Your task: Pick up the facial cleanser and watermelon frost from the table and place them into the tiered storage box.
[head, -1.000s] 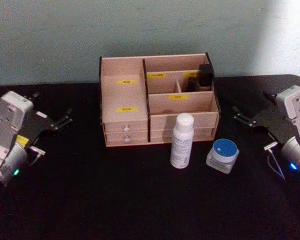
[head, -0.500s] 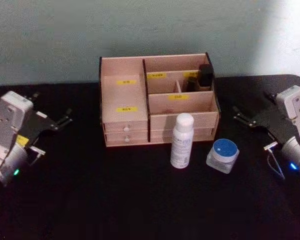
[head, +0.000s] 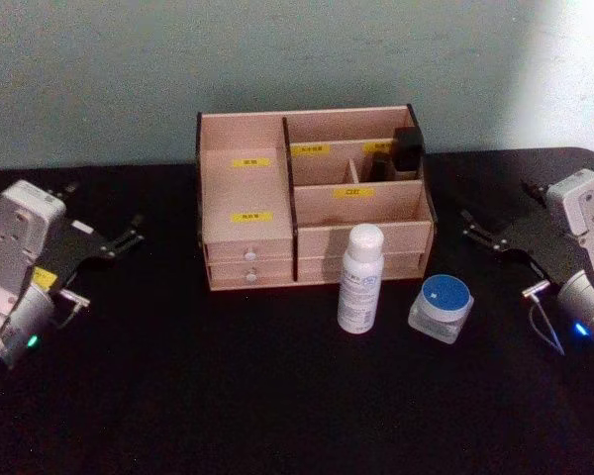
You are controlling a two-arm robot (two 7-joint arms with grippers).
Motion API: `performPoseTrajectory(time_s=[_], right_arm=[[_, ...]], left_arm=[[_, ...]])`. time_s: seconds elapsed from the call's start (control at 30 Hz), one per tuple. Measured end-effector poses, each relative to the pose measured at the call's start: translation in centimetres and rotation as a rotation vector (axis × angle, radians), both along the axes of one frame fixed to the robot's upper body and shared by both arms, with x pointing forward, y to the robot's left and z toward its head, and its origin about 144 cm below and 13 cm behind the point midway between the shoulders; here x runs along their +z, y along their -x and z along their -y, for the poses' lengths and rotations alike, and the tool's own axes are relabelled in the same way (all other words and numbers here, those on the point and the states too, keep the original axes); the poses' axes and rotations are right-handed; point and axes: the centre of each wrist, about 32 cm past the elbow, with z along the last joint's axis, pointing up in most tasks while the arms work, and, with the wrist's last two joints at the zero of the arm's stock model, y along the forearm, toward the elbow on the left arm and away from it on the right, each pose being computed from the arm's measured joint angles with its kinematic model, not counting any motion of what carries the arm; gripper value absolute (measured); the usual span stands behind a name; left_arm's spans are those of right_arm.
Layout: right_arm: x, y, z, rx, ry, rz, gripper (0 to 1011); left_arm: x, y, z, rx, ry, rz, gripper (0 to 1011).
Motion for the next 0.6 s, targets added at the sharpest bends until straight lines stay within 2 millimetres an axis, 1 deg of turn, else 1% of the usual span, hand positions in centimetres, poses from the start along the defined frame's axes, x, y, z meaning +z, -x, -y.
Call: performPoseTrajectory(time_s=[0.33,0.6], right_arm=[[0.01,-0.01,0.00,0.000,0.000,0.000,1002],[0.53,0.00,0.16,0.010,-0.017,0.000,1002]], left_arm=[[0.00,0.00,0.00,0.000,0.000,0.000,1001],[0.00,0.00,0.00,0.000,0.000,0.000,1001]])
